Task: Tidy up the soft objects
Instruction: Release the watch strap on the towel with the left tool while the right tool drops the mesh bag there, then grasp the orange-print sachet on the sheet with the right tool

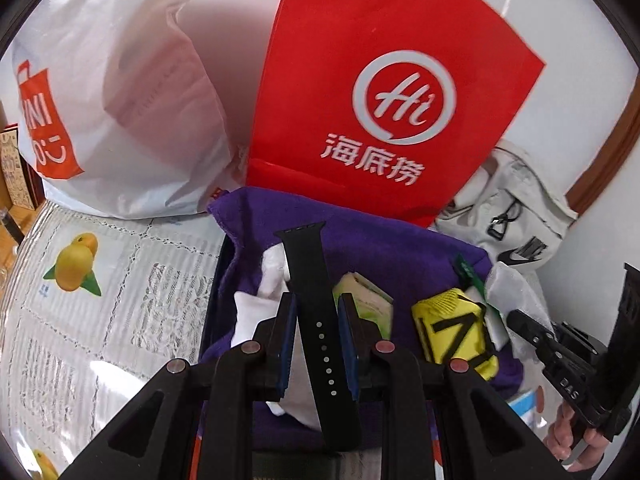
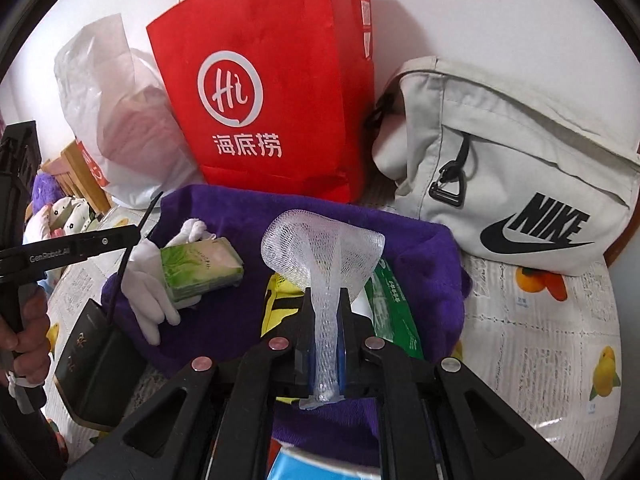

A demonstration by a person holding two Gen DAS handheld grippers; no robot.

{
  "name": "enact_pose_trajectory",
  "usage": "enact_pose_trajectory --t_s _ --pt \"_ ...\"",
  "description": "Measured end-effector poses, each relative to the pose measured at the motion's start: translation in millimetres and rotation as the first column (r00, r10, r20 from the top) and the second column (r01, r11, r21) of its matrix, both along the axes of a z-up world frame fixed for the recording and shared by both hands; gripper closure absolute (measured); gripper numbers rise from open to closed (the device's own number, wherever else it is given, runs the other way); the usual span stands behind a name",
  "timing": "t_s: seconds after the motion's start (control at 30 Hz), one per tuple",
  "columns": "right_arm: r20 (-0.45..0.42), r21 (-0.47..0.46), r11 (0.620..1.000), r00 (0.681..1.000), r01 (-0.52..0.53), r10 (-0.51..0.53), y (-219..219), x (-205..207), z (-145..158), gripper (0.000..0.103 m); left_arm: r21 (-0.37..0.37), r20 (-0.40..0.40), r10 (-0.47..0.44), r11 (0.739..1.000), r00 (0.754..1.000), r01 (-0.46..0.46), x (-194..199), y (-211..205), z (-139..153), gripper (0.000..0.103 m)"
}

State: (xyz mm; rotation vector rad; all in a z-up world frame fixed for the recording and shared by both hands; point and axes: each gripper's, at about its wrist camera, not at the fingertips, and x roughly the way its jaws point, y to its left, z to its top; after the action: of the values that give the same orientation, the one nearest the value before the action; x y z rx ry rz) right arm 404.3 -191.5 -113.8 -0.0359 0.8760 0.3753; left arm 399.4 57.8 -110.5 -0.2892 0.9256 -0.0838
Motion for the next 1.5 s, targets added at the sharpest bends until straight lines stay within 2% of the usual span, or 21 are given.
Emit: enact_pose_trajectory --t_s 0.17,0.2,0.27,0.33,0.37,0.43,0.53,0.63,0.8,0.93,1.07,1.13,1.27,1.5 --pt "-0.032 -0.020 1.000 0.999 -0.015 0.015 5 7 -11 0.093 0.020 -0.067 -0.008 1.000 0.998 0.010 13 -1 -18 0.082" --pt "-0.037 -0.022 1.000 0.999 -0.019 0.018 6 8 -13 0.091 0.017 -0.074 -0.008 1.000 0.997 0.009 14 0 -20 0.082" --pt "-0.045 -0.026 0.999 0.999 -0.023 0.022 7 11 -16 0.080 0.012 -0.083 -0.009 1.000 0.997 0.010 16 0 -23 0.082" --pt "-0.044 -0.025 0.999 0.999 -0.027 0.026 8 11 -16 0.061 0.009 -0.086 -0.012 1.000 0.996 0.013 17 1 -24 0.082" --pt "-0.038 -0.020 0.999 0.999 -0.028 0.027 8 10 -15 0.057 -0.001 -0.085 -0.014 1.000 0.996 0.014 16 3 -23 0.082" --pt "-0.023 -0.014 0.999 0.999 -0.035 0.034 10 8 -11 0.041 -0.014 -0.088 -0.016 1.000 0.996 0.015 17 5 -22 0.075" --pt "0.000 -0.024 0.999 0.999 -0.034 0.034 12 4 -6 0.035 -0.017 -0.080 -0.016 1.000 0.997 0.014 14 7 -18 0.070" --pt "0.011 -0.033 0.999 0.999 -0.035 0.036 14 -1 -1 0.033 -0.019 -0.073 -0.016 1.000 0.997 0.015 8 10 -13 0.063" --pt "0.030 -0.034 0.999 0.999 -0.017 0.018 12 -16 11 0.033 -0.001 -0.063 -0.015 1.000 0.998 0.015 -12 15 0 0.062" --pt "0.046 -0.005 1.000 0.999 -0.018 0.019 10 -39 25 0.033 0.016 -0.048 -0.016 1.000 0.999 0.017 -31 16 9 0.056" --pt "0.081 0.006 0.999 0.996 -0.039 0.039 14 -79 39 0.033 0.032 -0.037 -0.005 0.999 0.999 0.007 -57 20 19 0.053" --pt "0.081 0.014 0.998 0.995 -0.065 0.064 16 -101 43 0.033 0.049 -0.038 0.018 0.999 0.999 -0.016 -69 22 23 0.046" --pt "0.078 0.032 0.993 0.991 -0.114 0.112 22 -147 45 0.033 0.078 -0.012 0.030 0.997 0.999 -0.029 -102 24 34 0.046" --pt "0.021 0.018 0.985 0.985 -0.174 0.174 29 -221 21 0.033 0.061 0.011 -0.007 0.998 1.000 0.007 -158 22 41 0.046"
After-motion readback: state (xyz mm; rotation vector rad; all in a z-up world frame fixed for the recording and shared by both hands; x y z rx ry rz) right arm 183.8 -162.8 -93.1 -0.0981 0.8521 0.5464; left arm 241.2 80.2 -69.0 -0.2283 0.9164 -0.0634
